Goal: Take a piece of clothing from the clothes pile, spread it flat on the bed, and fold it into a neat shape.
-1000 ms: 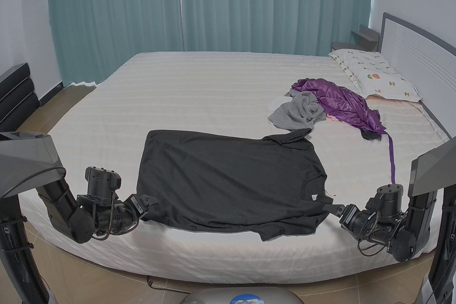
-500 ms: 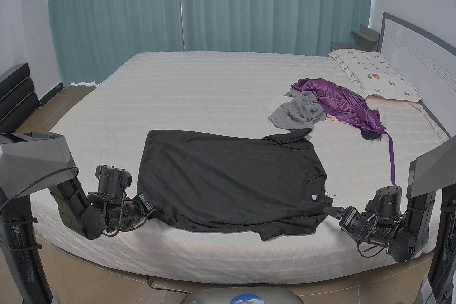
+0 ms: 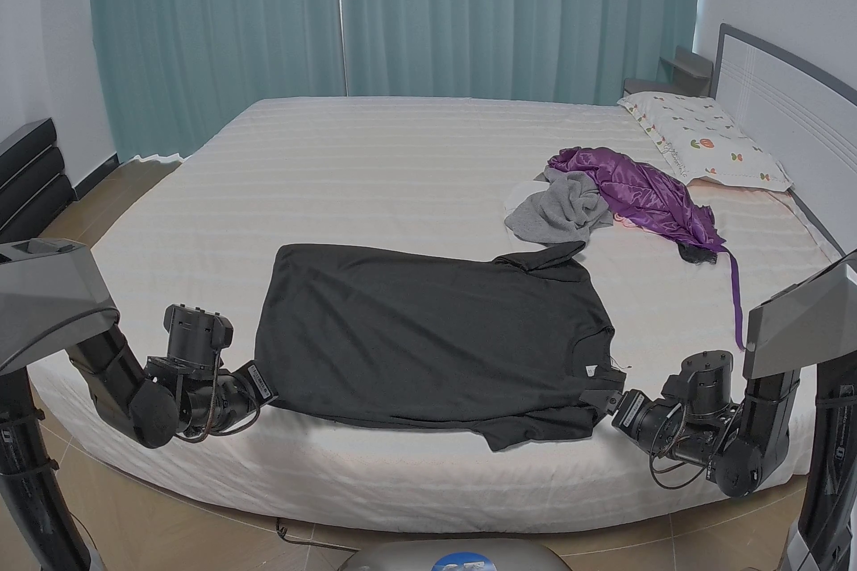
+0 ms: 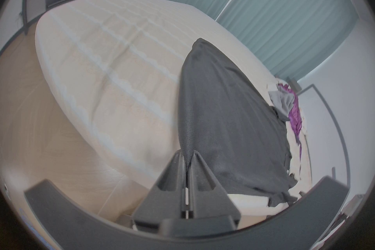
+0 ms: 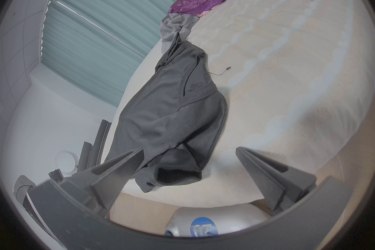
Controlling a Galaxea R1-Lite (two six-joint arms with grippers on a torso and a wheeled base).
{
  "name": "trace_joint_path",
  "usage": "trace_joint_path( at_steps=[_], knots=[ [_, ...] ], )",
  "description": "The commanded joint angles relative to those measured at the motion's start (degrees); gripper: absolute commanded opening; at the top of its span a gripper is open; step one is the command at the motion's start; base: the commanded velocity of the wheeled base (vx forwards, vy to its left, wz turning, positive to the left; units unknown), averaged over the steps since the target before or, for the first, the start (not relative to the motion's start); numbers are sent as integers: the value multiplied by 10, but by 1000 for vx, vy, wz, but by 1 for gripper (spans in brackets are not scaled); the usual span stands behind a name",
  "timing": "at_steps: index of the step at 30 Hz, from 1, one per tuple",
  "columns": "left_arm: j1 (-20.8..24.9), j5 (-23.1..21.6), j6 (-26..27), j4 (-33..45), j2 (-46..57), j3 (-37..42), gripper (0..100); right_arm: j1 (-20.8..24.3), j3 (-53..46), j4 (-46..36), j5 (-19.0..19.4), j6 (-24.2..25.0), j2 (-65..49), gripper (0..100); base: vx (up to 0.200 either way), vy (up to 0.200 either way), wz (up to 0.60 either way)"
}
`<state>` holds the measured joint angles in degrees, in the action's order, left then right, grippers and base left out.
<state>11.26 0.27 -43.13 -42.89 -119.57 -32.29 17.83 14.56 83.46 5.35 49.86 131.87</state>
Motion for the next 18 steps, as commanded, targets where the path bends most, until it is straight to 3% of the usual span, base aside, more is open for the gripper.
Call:
trace_joint_path(
  at_steps=[1, 18],
  knots=[
    [-15, 2, 23, 22, 48, 8, 0, 0, 19, -5, -3, -1, 4, 100, 0, 0, 0],
    [-32, 9, 41, 38, 78, 13, 0, -13, 50, -8, -8, -1, 36, 100, 0, 0, 0]
  ],
)
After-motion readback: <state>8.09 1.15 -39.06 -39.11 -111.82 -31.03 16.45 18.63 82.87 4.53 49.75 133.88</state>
